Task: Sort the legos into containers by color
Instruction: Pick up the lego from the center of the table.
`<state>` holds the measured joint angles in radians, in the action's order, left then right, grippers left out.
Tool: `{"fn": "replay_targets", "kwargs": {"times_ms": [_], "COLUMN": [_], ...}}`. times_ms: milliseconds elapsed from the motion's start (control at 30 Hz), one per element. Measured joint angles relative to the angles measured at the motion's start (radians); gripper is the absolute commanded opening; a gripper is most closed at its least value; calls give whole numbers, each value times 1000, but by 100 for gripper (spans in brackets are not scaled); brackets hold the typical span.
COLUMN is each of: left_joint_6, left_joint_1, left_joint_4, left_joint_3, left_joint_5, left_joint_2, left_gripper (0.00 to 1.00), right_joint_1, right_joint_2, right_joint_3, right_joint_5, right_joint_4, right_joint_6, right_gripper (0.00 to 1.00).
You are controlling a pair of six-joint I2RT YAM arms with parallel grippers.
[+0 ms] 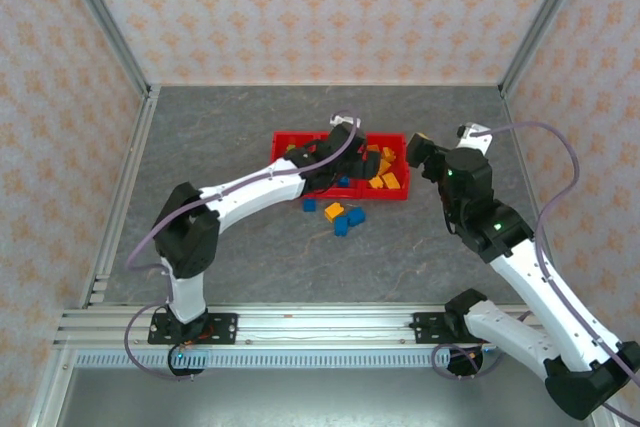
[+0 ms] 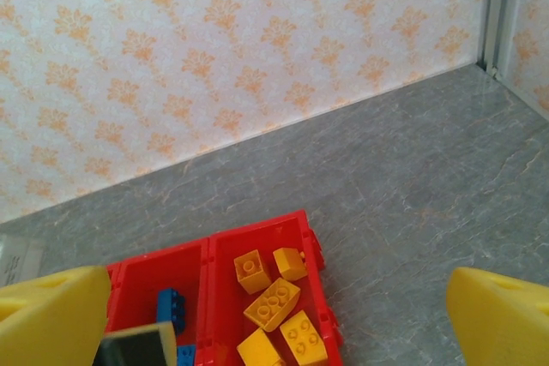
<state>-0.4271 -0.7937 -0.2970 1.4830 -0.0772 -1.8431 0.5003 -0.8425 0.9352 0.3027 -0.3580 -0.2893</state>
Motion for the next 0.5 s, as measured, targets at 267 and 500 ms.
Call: {"fn": "replay_targets", "kwargs": {"times_ms": [267,500], "left_joint_6": [125,208], "left_joint_1": [-119,-136], "left_joint_4": [-66,-128], "left_joint_3": [-40,-39], "left_joint_5": [2,7], "left_joint_2": [2,-40], "left_gripper": [99,93], "right_joint_1": [0,0], "right_joint_2": [-36,-37], "right_joint_3": [0,0], "right_joint_5": [-50,-68], "right_joint_4": [29,45], "right_joint_6": [-15,-18], "right_gripper": [100,100]}}
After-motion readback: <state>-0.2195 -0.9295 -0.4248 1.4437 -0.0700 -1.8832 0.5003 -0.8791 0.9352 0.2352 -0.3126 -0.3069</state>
